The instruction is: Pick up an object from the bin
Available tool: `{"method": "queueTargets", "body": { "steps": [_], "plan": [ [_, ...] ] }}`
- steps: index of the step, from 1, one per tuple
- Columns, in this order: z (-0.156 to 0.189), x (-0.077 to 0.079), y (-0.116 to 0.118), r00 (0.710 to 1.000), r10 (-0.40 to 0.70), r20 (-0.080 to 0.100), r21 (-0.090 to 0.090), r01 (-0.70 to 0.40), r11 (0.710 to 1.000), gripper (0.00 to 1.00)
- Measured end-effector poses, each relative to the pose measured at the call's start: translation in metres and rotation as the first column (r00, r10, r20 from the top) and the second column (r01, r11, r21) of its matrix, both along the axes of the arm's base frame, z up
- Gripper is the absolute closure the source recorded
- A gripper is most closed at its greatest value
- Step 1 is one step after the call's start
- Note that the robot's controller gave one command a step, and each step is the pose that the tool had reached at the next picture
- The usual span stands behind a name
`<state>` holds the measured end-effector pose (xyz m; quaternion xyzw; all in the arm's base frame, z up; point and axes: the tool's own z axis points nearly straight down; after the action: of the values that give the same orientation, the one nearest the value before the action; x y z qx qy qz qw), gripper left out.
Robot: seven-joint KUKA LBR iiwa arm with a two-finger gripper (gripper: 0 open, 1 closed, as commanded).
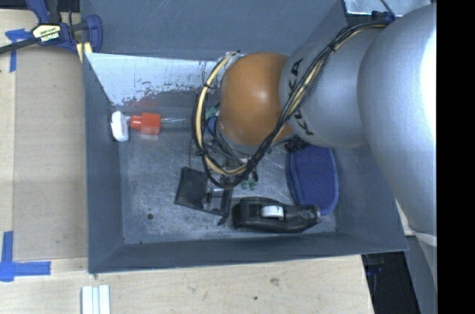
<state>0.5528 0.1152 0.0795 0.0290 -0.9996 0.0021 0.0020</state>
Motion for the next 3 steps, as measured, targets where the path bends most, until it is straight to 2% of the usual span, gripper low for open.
{"method": "queueTargets", "body": {
  "steps": [1, 2, 3],
  "plan": [
    [0.105, 0.006, 0.036, 0.921, 0.390, 0.012, 0.004, -0.390, 0.921, 0.00],
    [-0.003, -0.010, -0.012, 0.851, 0.525, 0.005, 0.009, -0.525, 0.851, 0.00],
    [0.000, -0.009, -0.013, 0.851, 0.525, 0.008, 0.004, -0.525, 0.851, 1.00]
  ]
}}
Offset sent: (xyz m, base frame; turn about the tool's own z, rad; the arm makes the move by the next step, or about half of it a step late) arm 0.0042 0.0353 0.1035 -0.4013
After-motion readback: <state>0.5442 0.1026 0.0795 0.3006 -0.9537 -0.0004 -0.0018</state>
